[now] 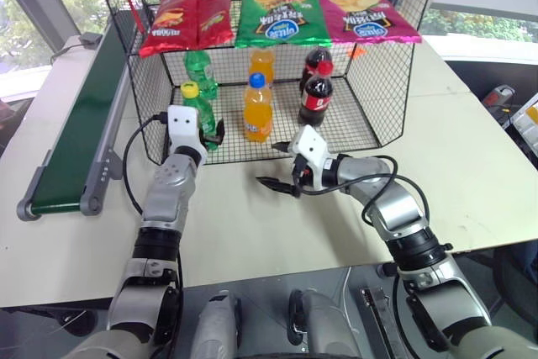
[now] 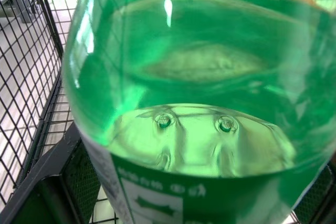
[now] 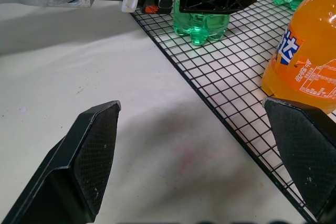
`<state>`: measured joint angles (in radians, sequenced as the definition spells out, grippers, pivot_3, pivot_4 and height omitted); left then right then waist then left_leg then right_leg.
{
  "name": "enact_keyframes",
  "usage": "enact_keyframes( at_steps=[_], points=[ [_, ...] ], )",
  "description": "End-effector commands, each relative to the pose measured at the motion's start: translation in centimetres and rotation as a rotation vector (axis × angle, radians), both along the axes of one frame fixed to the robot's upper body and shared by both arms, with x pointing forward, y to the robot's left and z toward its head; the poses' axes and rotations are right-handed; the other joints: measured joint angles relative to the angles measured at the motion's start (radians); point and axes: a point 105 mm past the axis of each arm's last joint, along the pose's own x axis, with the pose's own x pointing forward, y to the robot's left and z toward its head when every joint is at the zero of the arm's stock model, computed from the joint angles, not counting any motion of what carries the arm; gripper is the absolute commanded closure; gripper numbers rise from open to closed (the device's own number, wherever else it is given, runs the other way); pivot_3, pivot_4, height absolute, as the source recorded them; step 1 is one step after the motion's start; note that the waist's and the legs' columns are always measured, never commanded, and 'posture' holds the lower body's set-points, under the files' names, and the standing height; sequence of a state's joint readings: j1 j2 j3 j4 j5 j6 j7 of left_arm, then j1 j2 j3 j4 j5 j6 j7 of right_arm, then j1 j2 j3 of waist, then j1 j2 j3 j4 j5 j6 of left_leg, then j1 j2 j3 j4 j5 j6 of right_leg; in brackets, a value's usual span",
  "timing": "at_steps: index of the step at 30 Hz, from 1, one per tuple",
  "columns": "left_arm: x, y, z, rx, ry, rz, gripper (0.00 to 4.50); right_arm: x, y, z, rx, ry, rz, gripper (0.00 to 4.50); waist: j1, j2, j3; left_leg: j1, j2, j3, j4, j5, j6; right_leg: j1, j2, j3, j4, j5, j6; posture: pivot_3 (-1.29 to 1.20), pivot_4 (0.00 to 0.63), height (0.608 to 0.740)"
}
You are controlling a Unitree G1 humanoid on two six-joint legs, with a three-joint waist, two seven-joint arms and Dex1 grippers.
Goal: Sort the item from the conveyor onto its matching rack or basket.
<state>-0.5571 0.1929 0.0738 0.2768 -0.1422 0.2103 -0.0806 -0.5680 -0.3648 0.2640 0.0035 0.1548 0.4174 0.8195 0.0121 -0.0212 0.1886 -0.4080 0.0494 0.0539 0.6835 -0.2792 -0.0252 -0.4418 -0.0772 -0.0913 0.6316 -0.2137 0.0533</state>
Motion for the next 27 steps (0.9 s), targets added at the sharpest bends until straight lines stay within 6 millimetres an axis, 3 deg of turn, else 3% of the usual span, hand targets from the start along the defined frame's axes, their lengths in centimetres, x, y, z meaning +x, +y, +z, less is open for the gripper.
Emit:
enact_keyframes(
  at_steps=[1,10,21,27],
  points=[
    [-0.4,0.0,2.7,0.013,-0.092,-0.006,0.05,-0.3,0.3,1.7,0.035,-0.051,0.021,0.0,0.0,0.0,0.0,0.0,0.0,0.0,0.0,0.0,0.0,0.0,0.0,0.0,0.0,0.0,0.0,0.0,0.15,0.74],
    [-3.9,0.5,4.4,0.074,-0.113,-0.006,0.05,-0.5,0.3,1.6,0.036,-0.045,0.022,0.0,-0.003,0.0,0.0,0.0,0.0,0.0,0.0,0.0,0.0,0.0,0.0,0.0,0.0,0.0,0.0,0.0,0.15,0.74],
    [-10.3,1.0,2.6,0.076,0.005,-0.022,0.05,-0.6,0.5,1.4,0.043,-0.04,0.028,0.0,-0.001,0.0,0.0,0.001,0.0,-0.001,0.0,0.0,0.0,0.0,0.0,0.0,0.0,0.0,0.0,0.0,0.15,0.74],
    [-12.4,1.3,1.0,0.034,0.074,-0.025,0.05,-0.7,0.5,1.4,0.041,-0.041,0.034,0.0,0.001,0.0,0.0,0.001,0.0,-0.001,0.0,0.0,0.0,0.0,0.0,0.0,0.0,0.0,0.0,0.0,0.15,0.74]
  ],
)
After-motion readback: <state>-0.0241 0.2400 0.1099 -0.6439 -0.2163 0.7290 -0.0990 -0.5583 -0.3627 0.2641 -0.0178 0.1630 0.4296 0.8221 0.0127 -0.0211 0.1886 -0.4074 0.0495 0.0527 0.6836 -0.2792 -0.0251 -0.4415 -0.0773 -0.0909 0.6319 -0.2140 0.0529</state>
